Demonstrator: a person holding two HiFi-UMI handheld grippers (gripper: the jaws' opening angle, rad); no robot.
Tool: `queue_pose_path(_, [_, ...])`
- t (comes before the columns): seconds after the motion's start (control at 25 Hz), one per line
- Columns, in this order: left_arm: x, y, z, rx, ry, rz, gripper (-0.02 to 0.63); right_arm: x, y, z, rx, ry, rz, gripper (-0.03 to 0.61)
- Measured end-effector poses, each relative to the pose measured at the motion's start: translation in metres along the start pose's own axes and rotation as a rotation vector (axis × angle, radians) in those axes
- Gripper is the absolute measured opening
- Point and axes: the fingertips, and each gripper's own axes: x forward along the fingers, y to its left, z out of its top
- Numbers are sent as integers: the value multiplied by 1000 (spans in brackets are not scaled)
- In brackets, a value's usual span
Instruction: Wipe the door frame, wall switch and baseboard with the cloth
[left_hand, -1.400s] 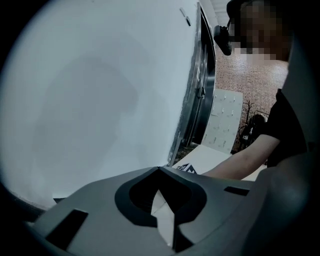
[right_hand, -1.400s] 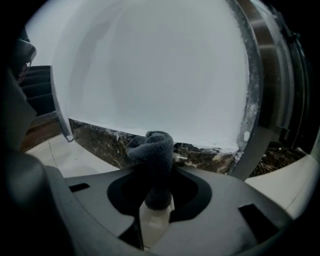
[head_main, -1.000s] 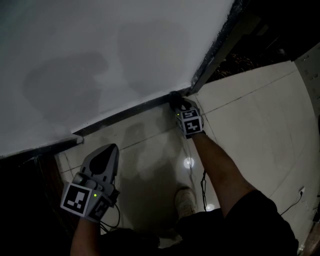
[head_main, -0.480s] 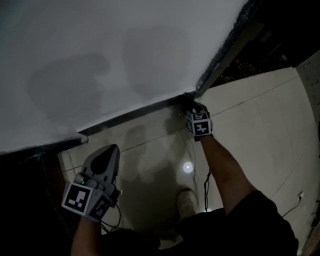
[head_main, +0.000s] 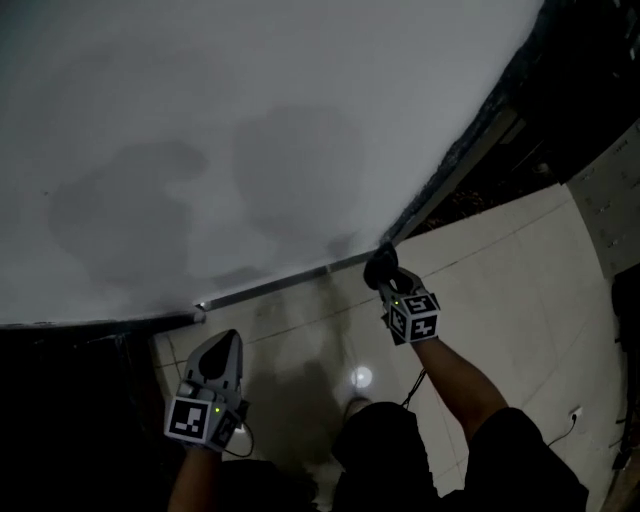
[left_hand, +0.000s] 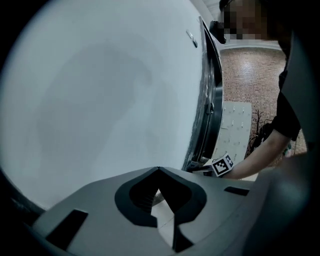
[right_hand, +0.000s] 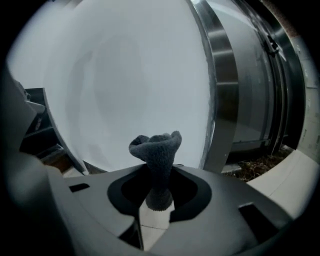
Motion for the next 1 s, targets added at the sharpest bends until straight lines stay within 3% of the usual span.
queue_pose_path(0.16, [-26, -16, 132, 37, -30, -7, 3, -86, 22, 115, -33, -29, 32, 95])
queue_pose_path(0.48, [-79, -13, 383, -85, -142, 131, 3, -215, 74, 369, -162, -149, 139, 95])
queue_pose_path(0.64, [-121, -45, 488, -66, -182, 183, 3, -303, 94, 482, -207, -217, 203, 94])
queue_pose_path(0.84, [-171, -75, 578, -39, -280, 238, 3, -384, 104, 583, -202, -351, 228, 94])
queue_pose_path(1.0, [-220, -89, 601, -41, -343, 275, 3, -435, 105, 610, -120, -436, 219, 94])
